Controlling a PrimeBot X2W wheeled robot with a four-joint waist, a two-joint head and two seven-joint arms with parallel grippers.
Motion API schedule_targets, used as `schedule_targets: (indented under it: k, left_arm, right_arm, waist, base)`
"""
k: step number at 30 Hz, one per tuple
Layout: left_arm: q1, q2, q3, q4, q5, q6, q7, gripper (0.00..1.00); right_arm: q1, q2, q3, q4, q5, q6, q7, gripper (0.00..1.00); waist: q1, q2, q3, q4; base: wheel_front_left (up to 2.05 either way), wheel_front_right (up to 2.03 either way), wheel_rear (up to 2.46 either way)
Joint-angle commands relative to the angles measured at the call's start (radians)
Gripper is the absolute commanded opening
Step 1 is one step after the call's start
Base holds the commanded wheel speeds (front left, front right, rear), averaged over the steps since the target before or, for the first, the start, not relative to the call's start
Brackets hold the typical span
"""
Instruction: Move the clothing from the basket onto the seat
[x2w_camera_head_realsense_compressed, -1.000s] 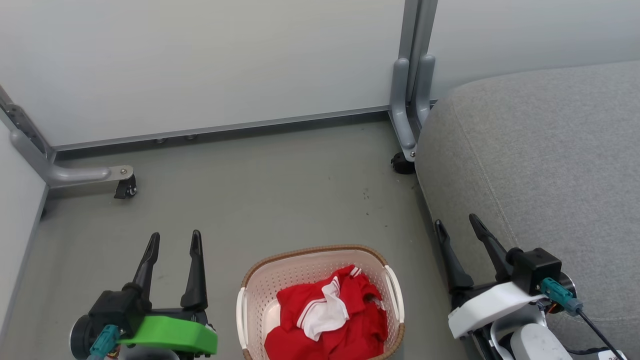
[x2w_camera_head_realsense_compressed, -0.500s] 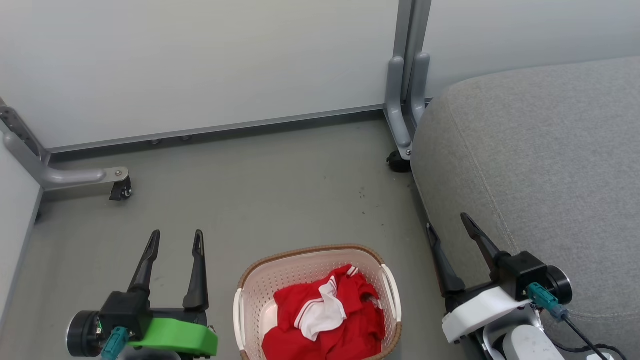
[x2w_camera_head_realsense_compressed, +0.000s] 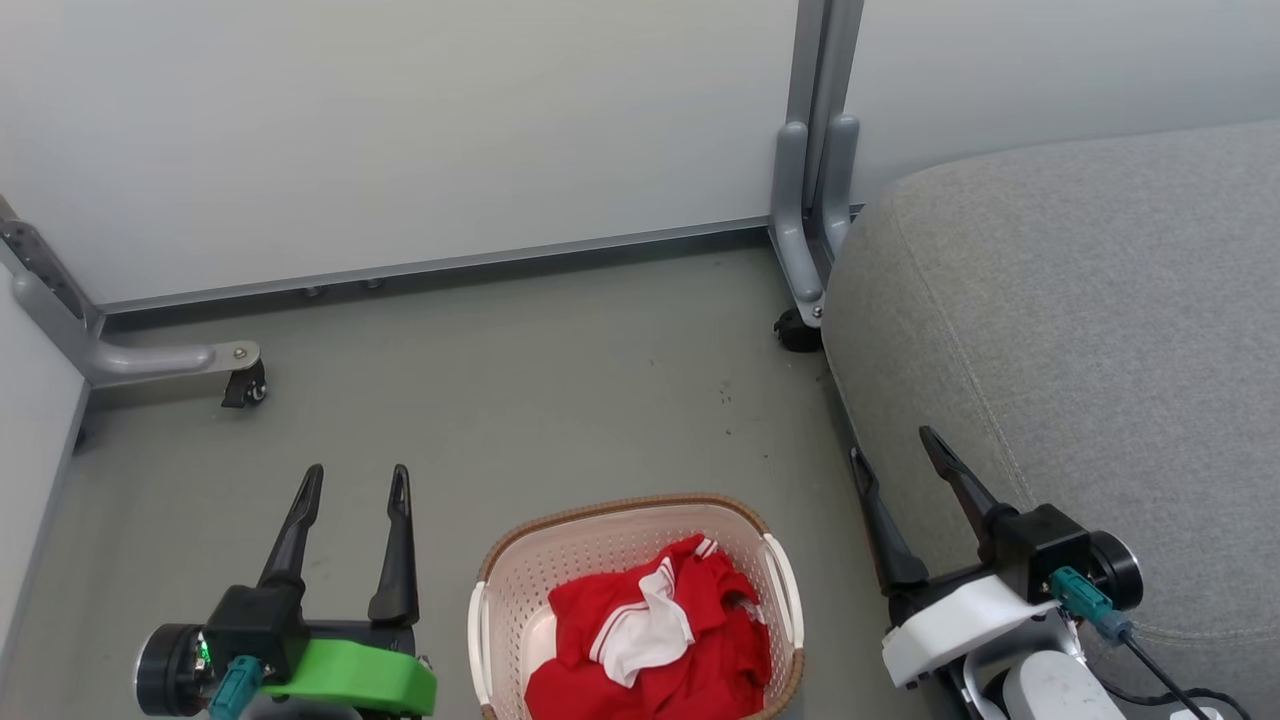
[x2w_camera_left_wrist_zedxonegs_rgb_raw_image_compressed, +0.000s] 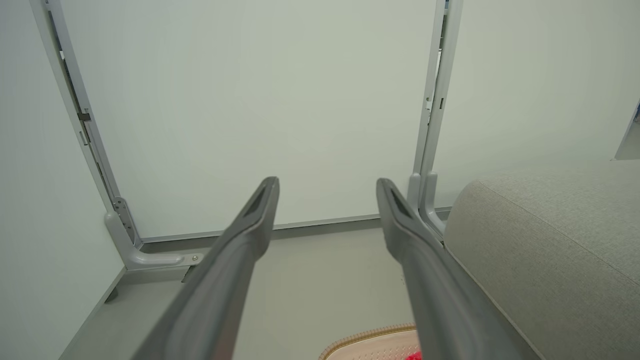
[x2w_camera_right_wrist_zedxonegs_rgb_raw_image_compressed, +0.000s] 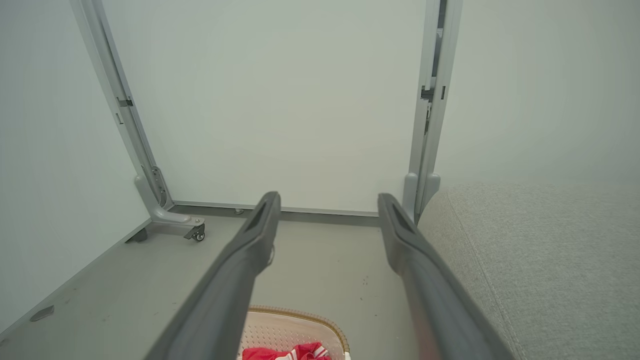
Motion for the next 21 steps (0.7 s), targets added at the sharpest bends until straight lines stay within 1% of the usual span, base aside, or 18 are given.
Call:
schedule_targets:
  k: [1, 6, 10, 12, 17, 20, 21]
  left_arm:
    - [0.011, 0.007, 0.001, 0.003, -0.007, -0.003, -0.001, 1.00]
    - [0.013, 0.007, -0.010, 0.025, 0.000, -0.008, -0.001, 1.00]
    - [-0.024, 0.006, -0.029, 0.042, 0.008, -0.012, -0.001, 1.00]
    - [-0.064, 0.006, -0.048, 0.046, 0.012, -0.012, -0.001, 1.00]
    - [-0.218, 0.007, -0.122, 0.079, 0.032, -0.018, -0.001, 1.00]
    - [-0.303, 0.006, -0.157, 0.098, -0.005, -0.022, -0.001, 1.00]
    - [-0.337, 0.006, -0.176, 0.113, 0.009, -0.024, -0.001, 1.00]
  right_arm:
    - [-0.001, 0.000, 0.002, 0.003, 0.001, 0.000, -0.003, 1.00]
    - [-0.004, 0.000, 0.002, -0.003, 0.003, 0.000, -0.003, 1.00]
    - [-0.022, -0.003, -0.011, -0.010, 0.005, 0.000, -0.003, 1.00]
    - [-0.049, -0.002, -0.035, -0.026, 0.020, 0.000, -0.003, 1.00]
    - [-0.142, -0.009, -0.094, -0.073, 0.038, 0.000, -0.003, 1.00]
    - [-0.192, -0.013, -0.120, -0.099, 0.042, 0.000, -0.003, 1.00]
    - [-0.207, -0.013, -0.124, -0.107, 0.049, 0.000, -0.003, 1.00]
  waist:
    - [-0.0001, -0.0001, 0.002, -0.001]
    - [-0.0001, -0.0001, 0.024, -0.011]
    - [-0.0001, -0.0001, 0.081, -0.019]
    - [-0.0001, -0.0001, 0.148, -0.019]
    - [-0.0001, -0.0001, 0.358, 0.003]
    - [-0.0001, -0.0001, 0.455, 0.015]
    - [-0.0001, -0.0001, 0.490, 0.017]
  base:
    - [0.00, 0.00, 0.00]
    - [0.00, 0.00, 0.00]
    - [0.00, 0.00, 0.00]
    - [0.00, 0.00, 0.00]
    - [0.00, 0.00, 0.00]
    - [0.00, 0.00, 0.00]
    - [0.00, 0.00, 0.00]
